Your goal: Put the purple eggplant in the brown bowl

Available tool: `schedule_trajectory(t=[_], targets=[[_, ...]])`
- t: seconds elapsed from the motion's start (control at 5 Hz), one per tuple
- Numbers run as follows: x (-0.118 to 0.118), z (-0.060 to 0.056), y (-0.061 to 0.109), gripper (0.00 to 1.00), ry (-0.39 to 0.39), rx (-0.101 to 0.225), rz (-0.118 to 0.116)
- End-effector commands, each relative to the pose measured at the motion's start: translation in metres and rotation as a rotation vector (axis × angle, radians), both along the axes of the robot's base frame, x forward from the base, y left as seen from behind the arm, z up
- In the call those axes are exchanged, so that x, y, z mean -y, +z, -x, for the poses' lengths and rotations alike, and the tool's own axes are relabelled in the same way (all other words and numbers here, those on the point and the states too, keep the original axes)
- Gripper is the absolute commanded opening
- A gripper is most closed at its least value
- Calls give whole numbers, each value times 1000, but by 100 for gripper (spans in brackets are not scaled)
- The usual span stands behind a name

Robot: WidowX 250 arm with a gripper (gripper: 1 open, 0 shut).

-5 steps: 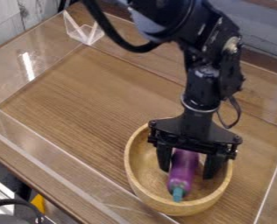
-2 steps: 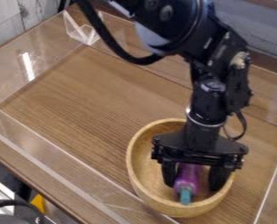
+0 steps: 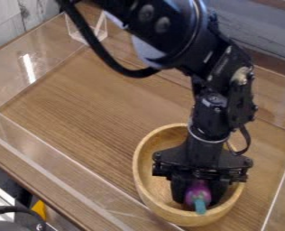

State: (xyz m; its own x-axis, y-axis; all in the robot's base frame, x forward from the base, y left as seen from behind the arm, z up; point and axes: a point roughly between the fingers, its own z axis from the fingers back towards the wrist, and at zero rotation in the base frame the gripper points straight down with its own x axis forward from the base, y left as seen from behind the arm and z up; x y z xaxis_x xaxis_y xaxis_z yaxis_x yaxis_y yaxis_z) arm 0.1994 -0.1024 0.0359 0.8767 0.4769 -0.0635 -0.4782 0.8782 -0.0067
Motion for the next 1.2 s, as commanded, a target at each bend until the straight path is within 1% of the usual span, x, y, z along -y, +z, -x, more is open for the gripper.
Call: schedule_trajectory(t=[0.0,0.2,0.6,0.8,1.0], targets=[[-3,5,11,0,31,35,14],[-11,12,16,0,68,33,7],[4,12,23,0,24,27,-17],[3,7,12,0,-17,26,-26],[2,3,2,0,-54,22,-29]])
